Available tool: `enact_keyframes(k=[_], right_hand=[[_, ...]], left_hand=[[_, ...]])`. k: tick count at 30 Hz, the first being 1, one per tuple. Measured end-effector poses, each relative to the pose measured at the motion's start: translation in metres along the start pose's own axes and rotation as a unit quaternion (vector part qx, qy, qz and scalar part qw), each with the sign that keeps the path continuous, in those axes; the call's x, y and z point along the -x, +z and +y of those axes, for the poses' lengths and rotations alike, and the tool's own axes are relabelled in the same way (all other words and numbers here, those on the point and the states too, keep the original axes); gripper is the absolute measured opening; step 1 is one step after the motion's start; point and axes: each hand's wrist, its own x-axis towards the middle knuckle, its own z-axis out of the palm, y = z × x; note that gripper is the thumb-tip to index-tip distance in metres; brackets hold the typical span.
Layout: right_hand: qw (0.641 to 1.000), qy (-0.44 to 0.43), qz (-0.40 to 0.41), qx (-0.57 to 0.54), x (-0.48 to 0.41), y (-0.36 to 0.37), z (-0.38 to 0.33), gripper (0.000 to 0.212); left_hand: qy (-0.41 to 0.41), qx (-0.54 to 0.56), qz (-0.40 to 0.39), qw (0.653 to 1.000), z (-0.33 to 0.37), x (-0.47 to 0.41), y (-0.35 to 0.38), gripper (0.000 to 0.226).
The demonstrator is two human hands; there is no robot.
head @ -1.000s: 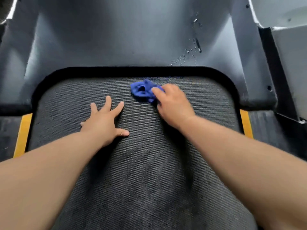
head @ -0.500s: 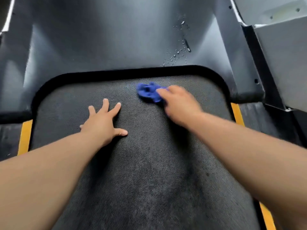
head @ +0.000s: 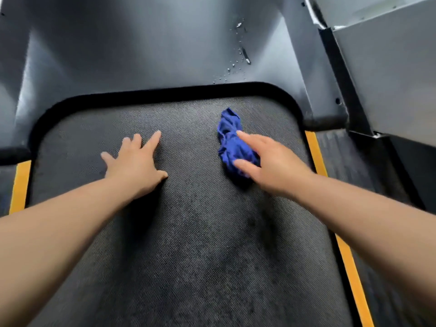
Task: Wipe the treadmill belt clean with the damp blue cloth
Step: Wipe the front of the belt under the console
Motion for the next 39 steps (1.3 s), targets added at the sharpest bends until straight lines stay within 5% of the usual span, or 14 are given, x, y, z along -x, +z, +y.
enact_keyframes(k=[4,9,13,15,18,20,22,25,29,36,39], right_hand=[[0.994,0.080,0.071,-0.012,0.046,-0.008,0.035,0.040],[0.990,0.104,0.065,-0.073,0.043,-0.001,0.037,0.030],[0.951,0.177,0.062,-0.248,0.028,-0.008,0.033,0.027],[0.869,0.232,-0.008,-0.436,0.026,-0.016,0.025,0.025],[0.750,0.244,-0.123,-0.602,0.024,-0.029,0.016,0.013],[0.749,0.194,-0.129,-0.620,0.022,-0.031,0.013,0.011],[0.783,0.148,-0.090,-0.598,0.021,-0.032,0.007,0.021],[0.784,0.099,-0.077,-0.609,0.021,-0.033,0.003,0.015],[0.752,0.137,-0.093,-0.638,0.019,-0.042,0.001,0.028],[0.615,0.187,-0.153,-0.751,0.033,-0.045,0.022,0.029],[0.588,0.189,-0.170,-0.768,0.030,-0.042,0.028,0.061]], left_hand=[[0.119,0.152,0.063,0.979,0.082,0.007,-0.009,0.087],[0.001,0.205,0.012,0.979,0.165,0.001,-0.008,0.092],[-0.004,0.303,-0.012,0.953,0.158,0.005,-0.013,0.024],[0.011,0.456,-0.044,0.889,0.149,0.015,-0.021,0.015],[-0.012,0.674,-0.155,0.722,0.134,0.025,-0.034,0.028],[-0.007,0.732,-0.223,0.643,0.128,0.032,-0.046,0.019],[-0.009,0.749,-0.250,0.614,0.126,0.038,-0.058,0.023],[-0.001,0.701,-0.256,0.665,0.128,0.040,-0.065,0.049],[-0.020,0.648,-0.209,0.732,0.129,0.038,-0.064,0.011],[-0.057,0.717,-0.174,0.673,0.137,0.039,-0.077,0.021],[-0.069,0.705,-0.201,0.677,0.131,0.035,-0.076,0.015]])
